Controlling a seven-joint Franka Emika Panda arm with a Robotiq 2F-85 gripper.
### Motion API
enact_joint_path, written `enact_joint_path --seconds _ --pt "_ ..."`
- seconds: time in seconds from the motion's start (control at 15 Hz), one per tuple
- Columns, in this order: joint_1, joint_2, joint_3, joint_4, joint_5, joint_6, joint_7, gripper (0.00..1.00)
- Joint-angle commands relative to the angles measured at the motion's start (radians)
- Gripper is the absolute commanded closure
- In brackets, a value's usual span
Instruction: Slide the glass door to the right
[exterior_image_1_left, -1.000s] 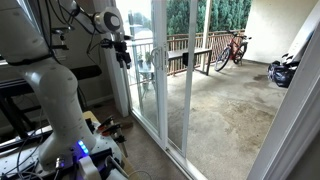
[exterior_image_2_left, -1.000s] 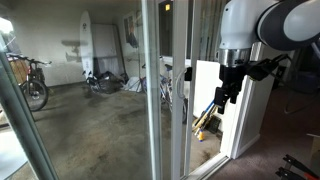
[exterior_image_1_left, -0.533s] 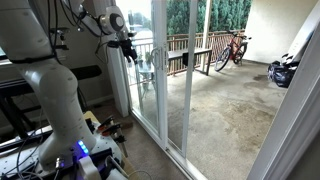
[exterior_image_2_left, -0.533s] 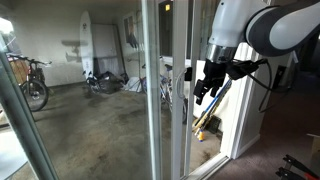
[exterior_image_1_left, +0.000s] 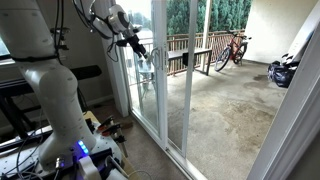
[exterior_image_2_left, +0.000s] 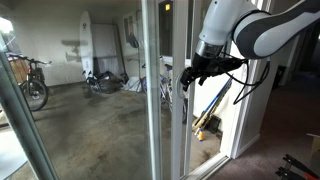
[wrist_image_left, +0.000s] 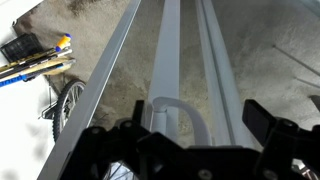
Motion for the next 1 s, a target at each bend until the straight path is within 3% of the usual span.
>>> enact_joint_path --seconds 0.0,0.4,0.93 --pt "0.008 0.033 -0.030 0.031 -0.092 0.023 0.098 0.00" --pt "0.018 0.048 -0.066 0.035 -0.198 0.077 0.228 0.00" --pt "0.019 0.014 -0.087 0.012 -0.017 0.232 0.162 0.00"
